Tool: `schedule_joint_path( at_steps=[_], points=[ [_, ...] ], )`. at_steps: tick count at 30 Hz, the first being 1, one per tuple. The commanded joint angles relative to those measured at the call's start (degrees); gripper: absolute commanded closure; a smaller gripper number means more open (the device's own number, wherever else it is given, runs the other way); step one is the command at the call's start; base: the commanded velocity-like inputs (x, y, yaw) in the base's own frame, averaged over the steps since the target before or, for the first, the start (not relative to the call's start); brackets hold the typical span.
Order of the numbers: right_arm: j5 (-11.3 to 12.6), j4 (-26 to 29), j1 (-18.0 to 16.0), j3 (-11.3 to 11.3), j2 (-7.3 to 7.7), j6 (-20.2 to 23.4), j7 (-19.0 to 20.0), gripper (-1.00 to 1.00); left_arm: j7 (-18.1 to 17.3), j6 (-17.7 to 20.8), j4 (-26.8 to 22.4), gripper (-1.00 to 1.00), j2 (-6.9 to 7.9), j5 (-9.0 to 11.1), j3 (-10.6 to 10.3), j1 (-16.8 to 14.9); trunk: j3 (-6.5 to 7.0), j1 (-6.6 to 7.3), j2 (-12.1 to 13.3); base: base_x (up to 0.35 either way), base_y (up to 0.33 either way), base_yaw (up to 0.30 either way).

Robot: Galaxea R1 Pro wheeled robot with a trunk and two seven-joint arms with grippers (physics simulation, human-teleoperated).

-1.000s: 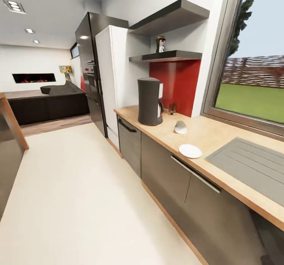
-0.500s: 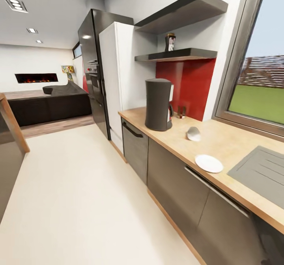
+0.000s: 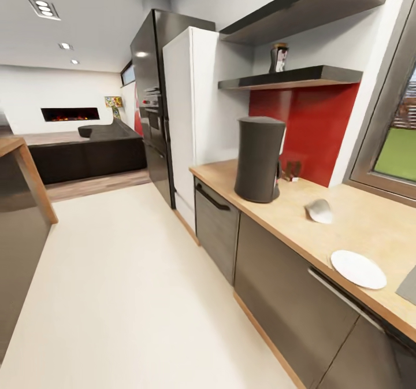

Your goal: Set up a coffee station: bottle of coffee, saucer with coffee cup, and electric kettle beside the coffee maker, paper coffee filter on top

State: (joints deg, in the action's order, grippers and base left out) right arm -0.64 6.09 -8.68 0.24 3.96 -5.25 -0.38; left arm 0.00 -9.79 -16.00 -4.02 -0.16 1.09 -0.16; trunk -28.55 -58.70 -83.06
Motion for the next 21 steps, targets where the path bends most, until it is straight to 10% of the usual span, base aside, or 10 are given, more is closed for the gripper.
schedule_joint_path(
  at_steps=[1, 21],
  points=[
    [-0.1, 0.0, 0.0, 0.0, 0.01, -0.2, 0.0, -1.0, 0.0, -0.1, 0.0, -1.0, -0.02, 0.0, 0.1, 0.0, -0.05, -0.03, 0.0, 0.294, 0.155, 0.247],
    [-0.1, 0.0, 0.0, 0.1, 0.08, -0.2, 0.0, -1.0, 0.0, -0.1, 0.0, -1.0, -0.02, 0.0, 0.1, 0.0, -0.05, -0.03, 0.0, 0.189, 0.071, 0.104]
  ],
)
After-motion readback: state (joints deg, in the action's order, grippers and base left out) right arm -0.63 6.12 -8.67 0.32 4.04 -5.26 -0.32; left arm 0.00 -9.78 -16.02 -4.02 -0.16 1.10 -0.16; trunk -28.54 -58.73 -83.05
